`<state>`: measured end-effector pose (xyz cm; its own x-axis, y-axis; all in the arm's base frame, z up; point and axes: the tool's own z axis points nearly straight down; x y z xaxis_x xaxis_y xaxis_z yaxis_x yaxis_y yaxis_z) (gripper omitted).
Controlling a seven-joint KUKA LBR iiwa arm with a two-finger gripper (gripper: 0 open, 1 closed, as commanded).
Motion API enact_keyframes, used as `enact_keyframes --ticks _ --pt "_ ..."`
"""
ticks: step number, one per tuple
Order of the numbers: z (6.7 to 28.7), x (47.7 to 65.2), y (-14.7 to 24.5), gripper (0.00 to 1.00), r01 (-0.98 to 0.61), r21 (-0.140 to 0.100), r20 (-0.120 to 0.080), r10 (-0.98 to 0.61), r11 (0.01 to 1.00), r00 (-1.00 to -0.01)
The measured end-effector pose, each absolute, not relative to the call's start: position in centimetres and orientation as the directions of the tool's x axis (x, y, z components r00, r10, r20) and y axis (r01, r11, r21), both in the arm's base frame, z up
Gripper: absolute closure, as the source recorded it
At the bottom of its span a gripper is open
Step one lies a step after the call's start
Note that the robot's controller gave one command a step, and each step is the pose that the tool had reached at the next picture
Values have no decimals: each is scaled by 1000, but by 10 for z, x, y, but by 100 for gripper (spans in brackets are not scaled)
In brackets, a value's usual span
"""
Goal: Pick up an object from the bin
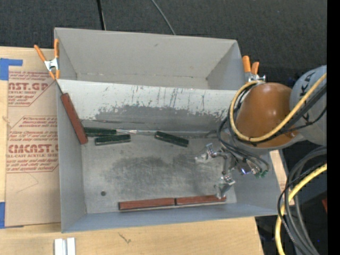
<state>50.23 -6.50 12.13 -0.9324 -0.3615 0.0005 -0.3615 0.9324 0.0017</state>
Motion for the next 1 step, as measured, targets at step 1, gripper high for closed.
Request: enact_keyframes --ticks 1 --pt "120 508 -70 0 -392 -3 -7 -392 920 -920"
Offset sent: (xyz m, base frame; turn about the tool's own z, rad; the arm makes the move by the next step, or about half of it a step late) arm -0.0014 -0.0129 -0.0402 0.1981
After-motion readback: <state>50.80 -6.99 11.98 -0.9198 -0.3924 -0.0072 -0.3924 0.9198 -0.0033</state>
